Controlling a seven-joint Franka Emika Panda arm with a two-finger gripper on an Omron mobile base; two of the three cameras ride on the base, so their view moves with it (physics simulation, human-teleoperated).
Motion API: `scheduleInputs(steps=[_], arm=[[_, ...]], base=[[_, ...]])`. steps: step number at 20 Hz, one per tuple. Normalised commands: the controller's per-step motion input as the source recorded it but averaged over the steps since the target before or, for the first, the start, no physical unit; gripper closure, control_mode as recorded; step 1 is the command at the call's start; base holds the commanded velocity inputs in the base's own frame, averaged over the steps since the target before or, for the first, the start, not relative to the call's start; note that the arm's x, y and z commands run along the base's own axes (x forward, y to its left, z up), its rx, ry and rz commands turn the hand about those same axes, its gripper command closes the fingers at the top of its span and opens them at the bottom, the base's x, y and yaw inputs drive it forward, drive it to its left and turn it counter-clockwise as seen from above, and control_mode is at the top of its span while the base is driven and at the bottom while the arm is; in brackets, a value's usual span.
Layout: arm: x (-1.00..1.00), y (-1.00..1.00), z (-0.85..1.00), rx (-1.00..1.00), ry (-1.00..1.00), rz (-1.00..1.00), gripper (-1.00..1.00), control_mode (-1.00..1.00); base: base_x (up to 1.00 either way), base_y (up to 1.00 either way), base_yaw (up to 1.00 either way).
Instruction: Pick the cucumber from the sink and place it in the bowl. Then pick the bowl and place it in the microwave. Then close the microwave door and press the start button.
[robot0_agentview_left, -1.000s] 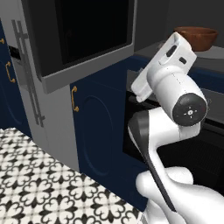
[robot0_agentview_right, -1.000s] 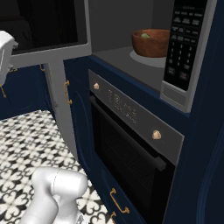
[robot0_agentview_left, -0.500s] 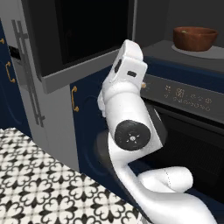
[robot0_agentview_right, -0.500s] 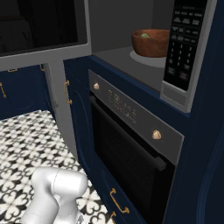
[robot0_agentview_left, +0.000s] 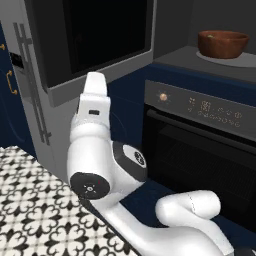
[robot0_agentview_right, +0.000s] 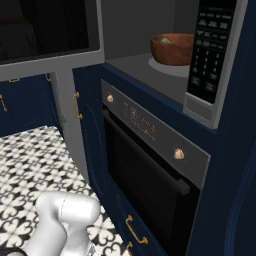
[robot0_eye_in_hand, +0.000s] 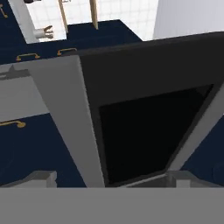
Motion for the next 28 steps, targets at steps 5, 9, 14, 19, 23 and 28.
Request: scheduleInputs(steps=[5, 9, 14, 19, 23, 28], arm=[[0.16, 0.75, -0.35, -0.04, 0.0, -0.09, -1.0, -1.0], [0.21, 0.74, -0.31, -0.02, 0.0, -0.09, -1.0, -1.0], [0.37, 0.79, -0.39, -0.03, -0.01, -0.11, -1.0, -1.0], [0.55, 0.66, -0.28, -0.05, -0.01, -0.13, -1.0, -1.0], [0.61, 0.51, -0.16, -0.04, 0.0, -0.13, -1.0, -1.0], [0.78, 0.05, -0.08, 0.0, 0.0, -0.08, -1.0, -1.0]], base=[[0.0, 0.0, 0.0], [0.0, 0.0, 0.0], [0.0, 0.0, 0.0], [0.0, 0.0, 0.0], [0.0, 0.0, 0.0], [0.0, 0.0, 0.0]])
